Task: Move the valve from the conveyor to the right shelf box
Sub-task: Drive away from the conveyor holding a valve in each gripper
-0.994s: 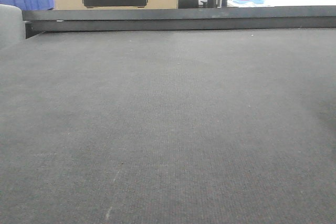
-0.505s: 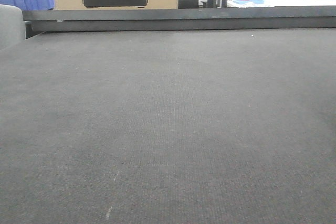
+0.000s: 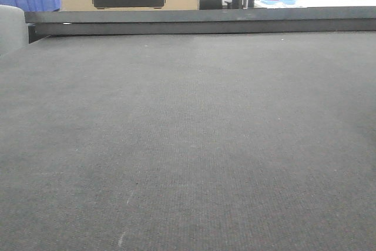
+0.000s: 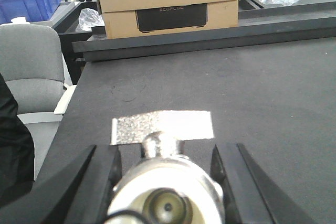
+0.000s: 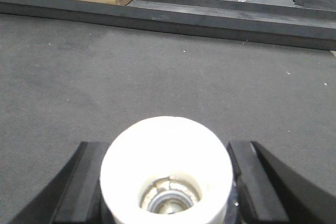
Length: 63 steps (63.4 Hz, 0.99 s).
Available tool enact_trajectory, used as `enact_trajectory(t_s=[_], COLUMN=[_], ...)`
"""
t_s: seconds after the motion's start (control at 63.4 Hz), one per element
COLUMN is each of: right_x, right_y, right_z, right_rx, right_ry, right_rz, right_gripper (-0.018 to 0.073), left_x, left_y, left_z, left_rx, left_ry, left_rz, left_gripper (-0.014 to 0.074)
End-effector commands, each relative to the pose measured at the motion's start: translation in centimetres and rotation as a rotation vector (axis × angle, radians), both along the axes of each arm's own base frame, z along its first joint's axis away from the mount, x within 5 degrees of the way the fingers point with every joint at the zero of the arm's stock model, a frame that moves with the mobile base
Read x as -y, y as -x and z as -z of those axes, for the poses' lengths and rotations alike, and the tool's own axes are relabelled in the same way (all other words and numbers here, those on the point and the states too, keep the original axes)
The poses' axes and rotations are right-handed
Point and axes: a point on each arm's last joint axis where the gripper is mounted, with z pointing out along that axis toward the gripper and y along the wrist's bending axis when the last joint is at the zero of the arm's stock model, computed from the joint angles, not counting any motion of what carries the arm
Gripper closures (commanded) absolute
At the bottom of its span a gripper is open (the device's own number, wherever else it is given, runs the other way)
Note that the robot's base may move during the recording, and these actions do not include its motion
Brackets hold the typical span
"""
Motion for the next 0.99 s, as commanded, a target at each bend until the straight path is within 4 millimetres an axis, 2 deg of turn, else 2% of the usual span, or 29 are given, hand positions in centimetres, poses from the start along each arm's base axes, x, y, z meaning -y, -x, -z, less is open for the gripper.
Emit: enact_trajectory(t_s=[0.0,0.978], right_x=[0.11,0.11], right_y=[0.21,0.21], right_z=[-1.22,-1.22], right_rx=[0.108,0.108], right_ry=[-0.004,-0.004], right_rz=[0.011,0.011], right_gripper=[0.0712,0.0712], left_x=[0.06,0.02], left_y=[0.18,0.18], left_z=[-0.72,-0.73], left_rx=[0.069,0.069], left_ry=[0.01,0.01], left_rz=[0.003,-0.001], left_gripper=[0.0708,0.0708])
